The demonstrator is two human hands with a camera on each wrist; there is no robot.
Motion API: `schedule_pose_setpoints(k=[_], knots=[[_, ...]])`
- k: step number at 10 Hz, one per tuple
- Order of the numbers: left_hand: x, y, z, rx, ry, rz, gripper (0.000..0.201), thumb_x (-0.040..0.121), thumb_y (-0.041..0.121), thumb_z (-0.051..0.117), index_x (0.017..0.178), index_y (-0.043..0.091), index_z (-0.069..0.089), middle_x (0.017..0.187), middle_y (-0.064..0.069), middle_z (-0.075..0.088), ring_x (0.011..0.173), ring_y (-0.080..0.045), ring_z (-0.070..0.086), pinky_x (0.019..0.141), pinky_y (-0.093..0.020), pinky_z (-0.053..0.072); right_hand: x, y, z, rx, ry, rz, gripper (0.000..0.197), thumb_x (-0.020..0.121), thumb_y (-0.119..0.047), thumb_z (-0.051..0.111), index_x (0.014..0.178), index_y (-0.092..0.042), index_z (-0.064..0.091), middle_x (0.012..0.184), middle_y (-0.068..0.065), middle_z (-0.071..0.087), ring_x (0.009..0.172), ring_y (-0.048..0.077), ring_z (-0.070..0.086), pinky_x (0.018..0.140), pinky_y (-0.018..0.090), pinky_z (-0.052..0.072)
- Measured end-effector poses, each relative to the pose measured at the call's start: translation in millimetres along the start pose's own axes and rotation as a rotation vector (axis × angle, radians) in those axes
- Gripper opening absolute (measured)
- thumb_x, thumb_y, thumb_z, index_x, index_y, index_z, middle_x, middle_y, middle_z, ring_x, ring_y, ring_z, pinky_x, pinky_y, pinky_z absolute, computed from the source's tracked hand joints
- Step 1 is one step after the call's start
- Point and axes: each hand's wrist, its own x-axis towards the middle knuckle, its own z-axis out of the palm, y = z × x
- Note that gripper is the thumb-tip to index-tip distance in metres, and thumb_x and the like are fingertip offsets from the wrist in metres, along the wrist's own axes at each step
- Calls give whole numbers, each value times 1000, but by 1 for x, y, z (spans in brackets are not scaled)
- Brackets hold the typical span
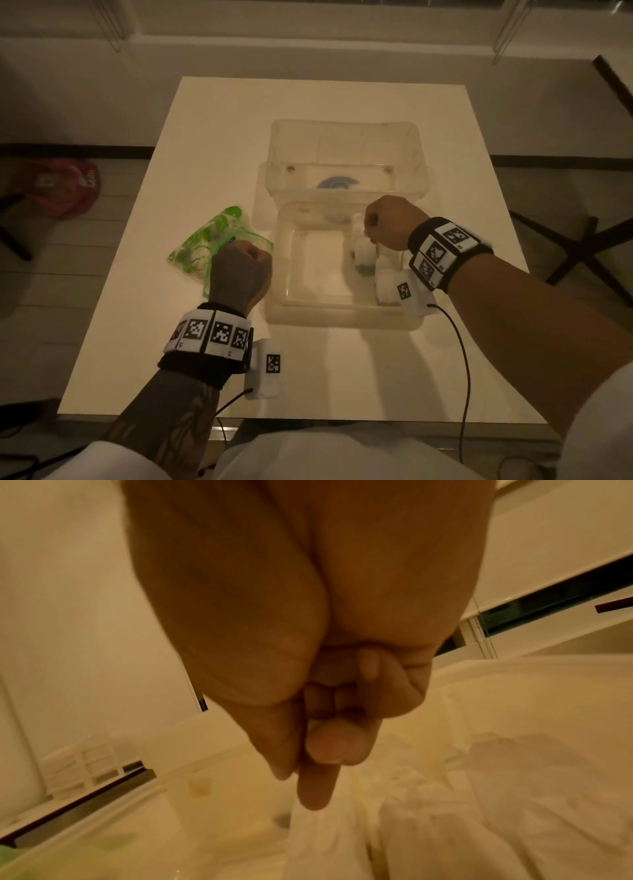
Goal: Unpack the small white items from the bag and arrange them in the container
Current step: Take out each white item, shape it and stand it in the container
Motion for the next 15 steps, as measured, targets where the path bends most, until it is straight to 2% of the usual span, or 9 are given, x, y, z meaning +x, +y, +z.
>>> schedule_pose_setpoints(k=[2, 3, 5, 6, 7, 9, 11, 14, 15], knots=[[17, -27, 25, 188, -91, -125, 30, 93, 4, 52, 121, -3, 58, 120, -23, 61, 110, -38, 59, 90, -39, 49, -4, -12, 10, 52, 3, -40, 4, 88, -14, 64, 86, -14, 67, 85, -1, 65, 82, 16, 59, 75, 26, 42], [16, -35, 29, 231, -12, -102, 38, 95, 5, 46, 132, -1, 47, 129, -21, 56, 120, -36, 54, 99, -39, 42, -6, -18, 13, 64, -2, -54, 3, 88, -15, 65, 85, -16, 67, 87, -1, 65, 81, 14, 58, 75, 25, 41], [18, -47, 22, 369, -67, -68, 21, 81, 20, 68, 97, 7, 62, 103, -12, 68, 98, -30, 65, 83, -34, 50, -10, -21, 10, 48, 4, -76, 7, 88, -20, 67, 81, -17, 65, 86, -2, 63, 70, 6, 51, 69, 23, 38], [23, -53, 23, 465, -124, -31, 22, 88, 28, 58, 93, 9, 66, 99, -8, 69, 96, -27, 65, 84, -33, 50, -10, -21, 12, 48, -9, -80, 8, 88, -21, 67, 81, -16, 66, 85, -2, 65, 69, 5, 52, 65, 21, 39], [28, -57, 25, 480, -116, 3, 24, 94, 22, 50, 97, 7, 68, 103, -10, 70, 98, -27, 65, 89, -34, 50, -10, -21, 15, 59, -14, -76, 8, 87, -22, 67, 83, -15, 68, 83, -2, 66, 71, 6, 54, 71, 24, 41], [28, -59, 26, 464, -59, 38, 26, 96, 16, 47, 103, 1, 68, 107, -14, 69, 103, -29, 64, 91, -35, 47, -13, -21, 16, 75, -36, -79, 11, 88, -24, 66, 80, -17, 67, 77, -5, 65, 69, 5, 54, 61, 20, 38], [31, -57, 23, 336, -159, -4, 25, 98, 10, 45, 107, -5, 63, 113, -20, 65, 109, -31, 60, 95, -32, 41, -17, -22, 15, 96, -61, -86, 10, 89, -23, 65, 83, -16, 68, 77, -4, 66, 69, 6, 57, 64, 22, 41], [31, -50, 25, 346, -175, -50, 47, 101, 33, 35, 103, -5, 64, 109, -21, 65, 104, -35, 60, 83, -35, 42, -20, -27, 12, 94, -67, -108, 12, 89, -11, 59, 82, -16, 67, 78, -5, 65, 68, 5, 56, 59, 18, 40], [26, -53, 26, 388, -139, -67, 35, 99, 22, 42, 102, -4, 64, 109, -20, 66, 103, -35, 62, 84, -36, 46, -21, -27, 13, 102, -68, -109, 12, 88, -11, 58, 82, -16, 67, 78, -5, 65, 68, 5, 56, 59, 18, 40]])
